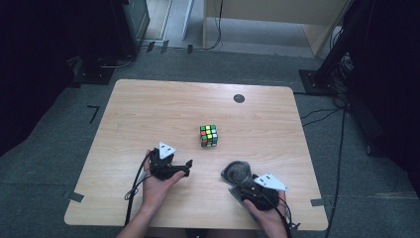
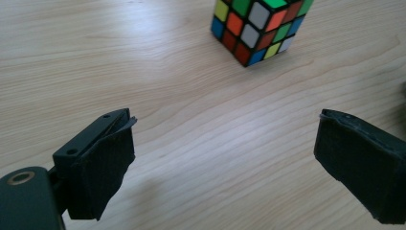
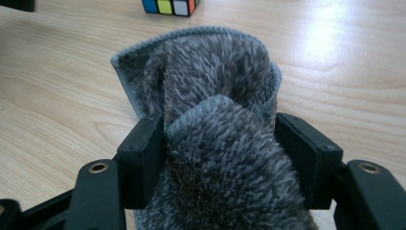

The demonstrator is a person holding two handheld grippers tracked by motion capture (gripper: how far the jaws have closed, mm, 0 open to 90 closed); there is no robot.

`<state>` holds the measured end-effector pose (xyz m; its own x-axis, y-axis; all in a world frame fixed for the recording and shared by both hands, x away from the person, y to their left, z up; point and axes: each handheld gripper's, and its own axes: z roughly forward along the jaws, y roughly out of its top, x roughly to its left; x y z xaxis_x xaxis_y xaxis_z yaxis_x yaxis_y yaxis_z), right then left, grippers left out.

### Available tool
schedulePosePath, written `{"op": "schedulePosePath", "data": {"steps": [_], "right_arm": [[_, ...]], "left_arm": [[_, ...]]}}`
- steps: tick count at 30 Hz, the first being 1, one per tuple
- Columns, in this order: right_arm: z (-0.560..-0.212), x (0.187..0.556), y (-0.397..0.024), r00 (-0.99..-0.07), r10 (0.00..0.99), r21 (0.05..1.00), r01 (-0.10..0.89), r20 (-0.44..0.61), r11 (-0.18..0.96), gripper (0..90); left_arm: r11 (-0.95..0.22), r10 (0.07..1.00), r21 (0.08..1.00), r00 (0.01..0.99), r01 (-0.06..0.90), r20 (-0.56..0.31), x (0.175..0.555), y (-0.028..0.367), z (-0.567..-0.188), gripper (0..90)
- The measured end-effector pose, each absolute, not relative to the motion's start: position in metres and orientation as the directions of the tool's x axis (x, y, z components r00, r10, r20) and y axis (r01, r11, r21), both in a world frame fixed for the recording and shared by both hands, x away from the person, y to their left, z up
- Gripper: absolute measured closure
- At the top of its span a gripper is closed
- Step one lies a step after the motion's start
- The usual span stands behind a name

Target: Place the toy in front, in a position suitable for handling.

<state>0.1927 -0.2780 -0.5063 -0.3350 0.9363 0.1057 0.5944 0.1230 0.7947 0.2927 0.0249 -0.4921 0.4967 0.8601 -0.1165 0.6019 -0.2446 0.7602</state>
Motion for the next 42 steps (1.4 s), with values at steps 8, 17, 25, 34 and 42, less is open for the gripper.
{"op": "schedulePosePath", "data": {"steps": [8,17,25,34,42], "right_arm": [[-0.512,0.197,-0.284,-0.336,0.931,0.780,0.617,0.140,0.106,40.3],[-0.516,0.198,-0.284,-0.342,0.929,0.772,0.625,0.140,0.113,38.8],[-0.517,0.198,-0.284,-0.344,0.929,0.771,0.626,0.139,0.117,38.2],[-0.518,0.199,-0.284,-0.347,0.928,0.771,0.625,0.133,0.123,37.8],[-0.519,0.199,-0.283,-0.347,0.929,0.769,0.627,0.129,0.127,37.5]], "left_arm": [[-0.261,0.855,0.754,0.507,0.603,-0.110,0.309,-0.022,-0.498,6.8],[-0.228,0.877,0.768,0.469,0.599,-0.106,0.323,-0.065,-0.498,6.7],[-0.175,0.916,0.760,0.386,0.626,-0.108,0.344,-0.083,-0.502,6.8],[-0.190,0.940,0.731,0.337,0.655,-0.058,0.366,-0.090,-0.508,8.4],[-0.190,0.934,0.752,0.353,0.632,-0.061,0.365,-0.066,-0.505,14.1]]}}
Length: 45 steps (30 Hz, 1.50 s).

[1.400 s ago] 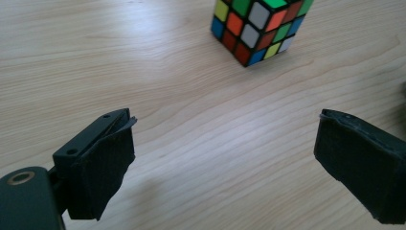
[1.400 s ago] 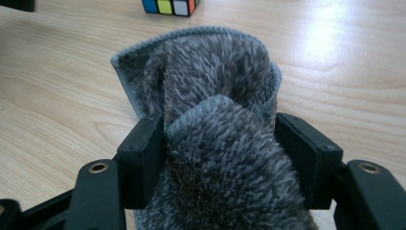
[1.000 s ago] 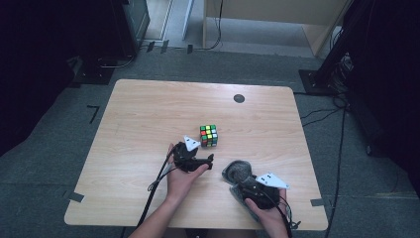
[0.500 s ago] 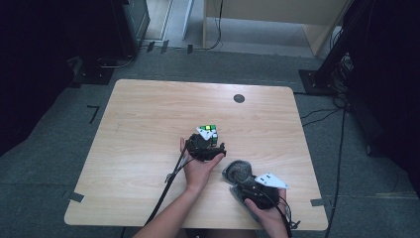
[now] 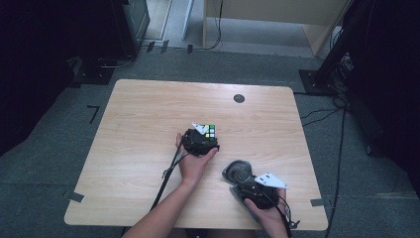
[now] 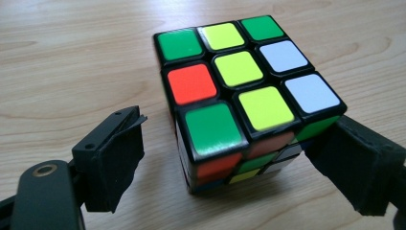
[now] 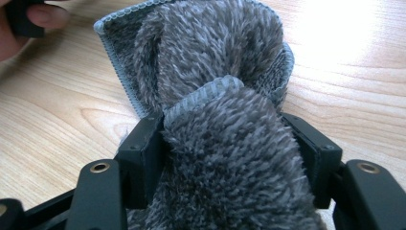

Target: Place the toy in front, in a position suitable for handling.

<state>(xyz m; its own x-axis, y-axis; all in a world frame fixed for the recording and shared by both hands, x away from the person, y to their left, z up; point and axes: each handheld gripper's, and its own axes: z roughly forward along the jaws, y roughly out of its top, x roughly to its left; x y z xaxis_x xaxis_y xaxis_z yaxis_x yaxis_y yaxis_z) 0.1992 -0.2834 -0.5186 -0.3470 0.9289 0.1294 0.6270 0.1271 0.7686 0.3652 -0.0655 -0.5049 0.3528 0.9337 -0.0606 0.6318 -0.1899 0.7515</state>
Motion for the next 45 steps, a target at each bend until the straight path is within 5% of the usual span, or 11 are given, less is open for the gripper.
{"op": "schedulePosePath", "data": {"steps": [13,20,22,23,29,38,45], "right_arm": [[-0.519,0.199,-0.282,-0.348,0.930,0.772,0.622,0.118,0.135,37.2],[-0.519,0.199,-0.282,-0.346,0.931,0.772,0.621,0.118,0.133,37.4],[-0.519,0.198,-0.282,-0.344,0.931,0.772,0.623,0.121,0.130,41.3],[-0.519,0.198,-0.284,-0.345,0.930,0.776,0.618,0.125,0.126,51.8],[-0.518,0.197,-0.285,-0.357,0.927,0.783,0.607,0.118,0.134,66.8],[-0.505,0.193,-0.285,-0.388,0.913,0.817,0.562,0.127,0.125,71.6],[-0.455,0.186,-0.266,-0.452,0.887,0.895,0.428,0.092,0.125,70.6]], "left_arm": [[-0.208,0.934,0.729,0.354,0.652,-0.050,0.376,-0.067,-0.515,16.3],[-0.230,0.933,0.730,0.359,0.643,-0.022,0.380,-0.067,-0.515,31.2],[-0.252,0.927,0.731,0.375,0.634,-0.006,0.379,-0.065,-0.514,32.1],[-0.256,0.920,0.733,0.391,0.630,-0.014,0.379,-0.063,-0.514,32.9],[-0.311,0.863,0.763,0.505,0.567,-0.024,0.363,-0.047,-0.502,33.7],[-0.315,0.778,0.821,0.625,0.476,-0.064,0.318,0.000,-0.480,33.7],[-0.376,0.702,0.837,0.712,0.398,-0.024,0.277,0.025,-0.468,33.8]]}}
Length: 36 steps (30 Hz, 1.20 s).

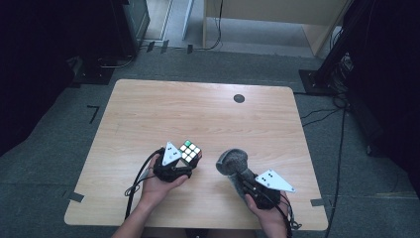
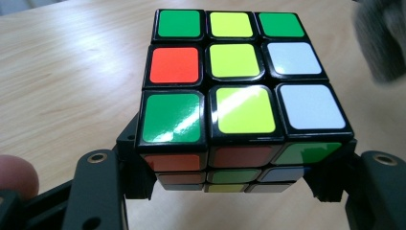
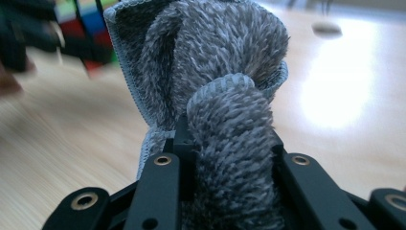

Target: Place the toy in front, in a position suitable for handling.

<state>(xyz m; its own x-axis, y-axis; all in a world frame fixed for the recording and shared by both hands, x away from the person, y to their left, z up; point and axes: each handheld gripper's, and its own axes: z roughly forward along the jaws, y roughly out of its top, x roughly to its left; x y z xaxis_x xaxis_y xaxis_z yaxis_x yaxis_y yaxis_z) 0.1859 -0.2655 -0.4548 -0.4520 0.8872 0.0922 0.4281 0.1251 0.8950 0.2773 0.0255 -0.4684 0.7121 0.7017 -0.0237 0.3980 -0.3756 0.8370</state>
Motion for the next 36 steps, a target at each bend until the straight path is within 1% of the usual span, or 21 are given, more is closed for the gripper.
{"op": "schedulePosePath", "data": {"steps": [1,3,4,8,10,11,12,13,14,15,16,18,20,23,26,28,30,31,32,33,36], "right_arm": [[-0.455,0.186,-0.266,-0.452,0.887,0.895,0.428,0.092,0.125,70.6],[-0.440,0.192,-0.248,-0.512,0.855,0.901,0.406,0.085,0.154,70.2],[-0.440,0.192,-0.248,-0.512,0.855,0.901,0.406,0.085,0.154,70.2],[-0.428,0.207,-0.216,-0.602,0.786,0.897,0.414,0.143,0.153,69.9],[-0.428,0.210,-0.204,-0.617,0.772,0.901,0.408,0.154,0.146,69.9],[-0.428,0.210,-0.204,-0.617,0.772,0.901,0.408,0.154,0.146,69.9],[-0.432,0.211,-0.191,-0.614,0.780,0.889,0.416,0.118,0.193,69.9],[-0.432,0.211,-0.191,-0.614,0.780,0.889,0.416,0.118,0.193,69.9],[-0.434,0.211,-0.186,-0.617,0.781,0.887,0.408,0.094,0.216,69.9],[-0.437,0.208,-0.179,-0.624,0.779,0.889,0.389,0.060,0.243,70.1],[-0.437,0.208,-0.179,-0.624,0.779,0.889,0.389,0.060,0.243,70.1],[-0.438,0.204,-0.172,-0.689,0.719,0.895,0.373,0.092,0.243,70.1],[-0.439,0.203,-0.169,-0.692,0.717,0.896,0.366,0.083,0.249,70.2],[-0.442,0.206,-0.172,-0.654,0.755,0.901,0.354,0.048,0.250,70.3],[-0.448,0.214,-0.189,-0.580,0.809,0.895,0.408,0.101,0.181,70.4],[-0.448,0.213,-0.190,-0.579,0.807,0.894,0.414,0.116,0.169,70.3],[-0.447,0.208,-0.183,-0.598,0.796,0.899,0.392,0.089,0.194,70.1],[-0.444,0.203,-0.174,-0.645,0.760,0.899,0.377,0.083,0.221,70.0],[-0.444,0.203,-0.174,-0.645,0.760,0.899,0.377,0.083,0.221,70.0],[-0.443,0.198,-0.167,-0.658,0.752,0.903,0.346,0.040,0.255,70.0],[-0.442,0.200,-0.170,-0.642,0.766,0.905,0.350,0.043,0.243,70.0]], "left_arm": [[-0.389,0.687,0.834,0.726,0.391,-0.021,0.274,0.026,-0.467,33.8],[-0.420,0.661,0.829,0.750,0.368,0.001,0.267,0.025,-0.465,33.8],[-0.443,0.644,0.824,0.765,0.354,0.018,0.264,0.024,-0.464,33.8],[-0.546,0.591,0.782,0.800,0.301,0.104,0.252,0.012,-0.465,33.8],[-0.582,0.569,0.764,0.811,0.278,0.138,0.245,0.007,-0.467,33.8],[-0.583,0.566,0.763,0.813,0.278,0.137,0.243,0.005,-0.467,33.8],[-0.590,0.560,0.760,0.816,0.272,0.142,0.240,0.003,-0.468,33.8],[-0.606,0.557,0.753,0.813,0.258,0.170,0.237,0.000,-0.468,33.8],[-0.627,0.557,0.738,0.806,0.249,0.201,0.234,-0.003,-0.468,33.8],[-0.633,0.557,0.733,0.804,0.249,0.208,0.234,-0.005,-0.469,33.8],[-0.631,0.557,0.732,0.807,0.257,0.197,0.235,-0.005,-0.469,33.8],[-0.611,0.574,0.743,0.799,0.272,0.180,0.236,-0.004,-0.471,33.9],[-0.615,0.570,0.740,0.802,0.271,0.179,0.236,-0.004,-0.471,33.9],[-0.623,0.541,0.741,0.822,0.250,0.178,0.232,-0.003,-0.473,34.0],[-0.623,0.531,0.744,0.829,0.242,0.174,0.231,-0.002,-0.474,34.1],[-0.618,0.533,0.748,0.829,0.244,0.170,0.233,-0.001,-0.474,34.1],[-0.614,0.542,0.748,0.824,0.252,0.167,0.234,-0.001,-0.475,34.1],[-0.613,0.541,0.749,0.825,0.251,0.166,0.234,-0.001,-0.475,34.1],[-0.613,0.537,0.751,0.826,0.246,0.168,0.234,-0.002,-0.475,34.1],[-0.619,0.527,0.749,0.832,0.237,0.172,0.232,-0.003,-0.474,34.1],[-0.607,0.528,0.758,0.834,0.238,0.161,0.232,-0.002,-0.473,34.1]]}}
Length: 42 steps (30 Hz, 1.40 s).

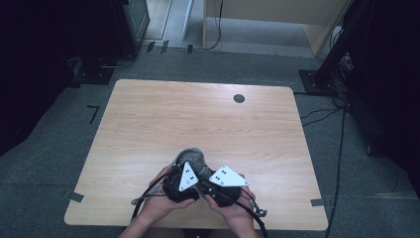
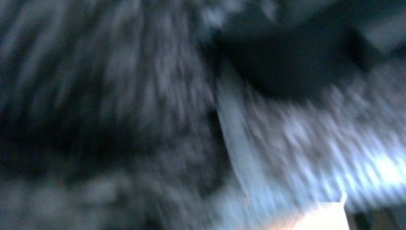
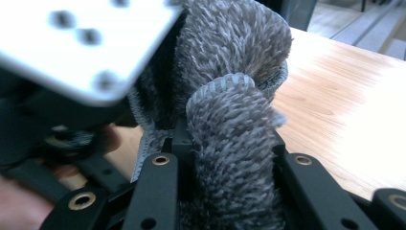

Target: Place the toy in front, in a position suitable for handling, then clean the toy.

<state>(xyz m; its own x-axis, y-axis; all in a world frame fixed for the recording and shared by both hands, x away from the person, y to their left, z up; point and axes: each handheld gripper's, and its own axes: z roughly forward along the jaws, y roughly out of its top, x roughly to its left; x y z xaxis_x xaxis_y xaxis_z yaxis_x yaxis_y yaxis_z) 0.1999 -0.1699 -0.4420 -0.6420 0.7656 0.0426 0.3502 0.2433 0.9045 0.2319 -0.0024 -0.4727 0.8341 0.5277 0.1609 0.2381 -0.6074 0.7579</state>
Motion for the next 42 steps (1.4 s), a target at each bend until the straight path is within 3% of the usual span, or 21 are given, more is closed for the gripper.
{"op": "schedulePosePath", "data": {"steps": [4,11,16,18,23,26,29,36,42], "right_arm": [[-0.443,0.208,-0.187,-0.587,0.806,0.895,0.398,0.082,0.199,69.5],[-0.441,0.201,-0.171,-0.656,0.754,0.902,0.343,0.030,0.262,67.2],[-0.442,0.210,-0.188,-0.582,0.813,0.902,0.364,0.026,0.232,67.3],[-0.442,0.210,-0.193,-0.581,0.811,0.901,0.387,0.070,0.199,67.4],[-0.438,0.199,-0.176,-0.710,0.699,0.918,0.329,0.086,0.221,67.2],[-0.439,0.204,-0.182,-0.679,0.731,0.922,0.323,0.069,0.213,67.4],[-0.438,0.210,-0.201,-0.590,0.800,0.919,0.364,0.105,0.148,68.1],[-0.434,0.196,-0.182,-0.695,0.716,0.940,0.286,0.068,0.188,67.4],[-0.437,0.205,-0.195,-0.606,0.792,0.930,0.329,0.071,0.168,67.8]], "left_arm": [[-0.597,0.543,0.765,0.824,0.240,0.165,0.234,0.001,-0.473,34.1],[-0.596,0.536,0.768,0.828,0.235,0.162,0.232,-0.005,-0.475,34.1],[-0.584,0.540,0.776,0.828,0.238,0.152,0.233,-0.001,-0.473,34.1],[-0.573,0.547,0.783,0.825,0.244,0.143,0.235,0.001,-0.472,34.1],[-0.575,0.544,0.787,0.822,0.221,0.167,0.231,-0.001,-0.471,34.2],[-0.561,0.545,0.796,0.825,0.226,0.150,0.232,0.001,-0.470,34.1],[-0.516,0.557,0.821,0.824,0.246,0.103,0.235,0.005,-0.466,34.2],[-0.541,0.542,0.812,0.829,0.218,0.138,0.229,-0.003,-0.465,34.2],[-0.549,0.533,0.808,0.834,0.213,0.142,0.229,-0.001,-0.466,34.2]]}}
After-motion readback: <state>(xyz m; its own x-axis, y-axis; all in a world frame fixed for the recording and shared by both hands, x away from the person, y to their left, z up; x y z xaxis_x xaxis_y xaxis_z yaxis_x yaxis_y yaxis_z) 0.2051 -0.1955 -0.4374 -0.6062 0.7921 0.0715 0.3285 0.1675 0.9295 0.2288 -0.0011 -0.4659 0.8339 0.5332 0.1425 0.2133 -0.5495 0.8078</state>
